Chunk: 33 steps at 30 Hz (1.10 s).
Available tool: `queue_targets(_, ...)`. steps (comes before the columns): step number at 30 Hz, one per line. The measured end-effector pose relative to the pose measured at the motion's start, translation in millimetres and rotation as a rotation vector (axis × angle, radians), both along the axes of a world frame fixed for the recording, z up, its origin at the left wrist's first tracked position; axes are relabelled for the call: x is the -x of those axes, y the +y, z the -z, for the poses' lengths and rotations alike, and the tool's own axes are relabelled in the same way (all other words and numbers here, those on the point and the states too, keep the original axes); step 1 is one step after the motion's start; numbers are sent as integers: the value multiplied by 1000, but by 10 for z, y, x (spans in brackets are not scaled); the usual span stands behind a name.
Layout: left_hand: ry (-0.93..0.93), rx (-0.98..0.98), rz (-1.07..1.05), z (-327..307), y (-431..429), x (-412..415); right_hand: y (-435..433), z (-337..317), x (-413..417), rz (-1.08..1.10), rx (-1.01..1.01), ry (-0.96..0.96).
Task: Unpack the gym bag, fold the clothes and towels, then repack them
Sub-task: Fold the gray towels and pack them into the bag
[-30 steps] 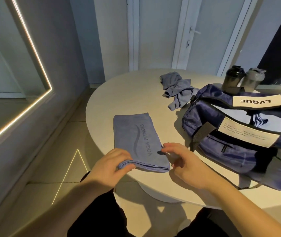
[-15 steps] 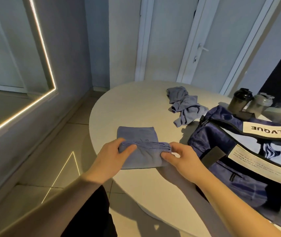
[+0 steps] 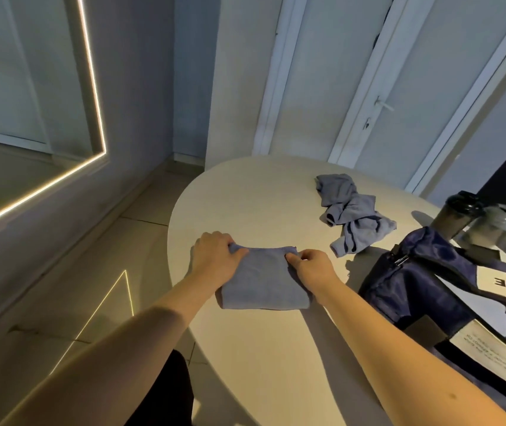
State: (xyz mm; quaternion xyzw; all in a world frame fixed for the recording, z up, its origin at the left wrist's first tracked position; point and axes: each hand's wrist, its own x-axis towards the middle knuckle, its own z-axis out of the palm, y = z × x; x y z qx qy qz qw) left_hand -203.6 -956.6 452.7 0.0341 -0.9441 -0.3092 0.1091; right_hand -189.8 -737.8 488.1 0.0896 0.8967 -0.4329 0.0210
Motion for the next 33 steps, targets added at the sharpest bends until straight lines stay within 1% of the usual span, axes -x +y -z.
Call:
queue_targets(3,10,-12,4,19,11,42,-14,19,49,32,-32,8)
queue_targets(7,-32,-85,23,-13,13,56,-2,27,91,42,-82,0)
queue_targets(9,10,-64,21,-61,15,30,3,32,92,44,-182,30)
queue_targets(11,130,-8,55,-120,14,-39,-35,15,26,46,-322,134)
queue_targets(12,190,13,107,-157,22,-91,-66,15,-20,13,-365,235)
queue_targets(14,237,112,273,-188,62,-211,-142,55,-117,-146,-432,465)
queue_targets(15,214,181,349,-164,91,-263,-175,94,-160,-236,-470,515)
queue_targets(17,104,318,437,-74,124,-340,-218,191,-230,-369,-519,497)
queue_targets(19,32,416,459,14,110,-338,-196,281,-256,-414,-535,457)
queue_targets(23,-24,422,454,118,79,-265,-151,355,-257,-400,-510,326)
queue_targets(25,-58,455,439,134,88,-285,-167,347,-291,-396,-482,266)
queue_targets(27,-88,477,430,124,97,-280,-161,308,-372,-344,-443,304)
queue_targets(30,-78,520,397,25,108,-223,-79,212,-612,-102,-365,468)
queue_targets(31,-86,527,373,-27,118,-190,-38,169,-710,-25,-342,453)
queue_targets(32,-103,518,347,-87,129,-158,3,113,-806,21,-298,378)
queue_targets(33,-129,507,326,-134,142,-126,35,72,-879,45,-250,264)
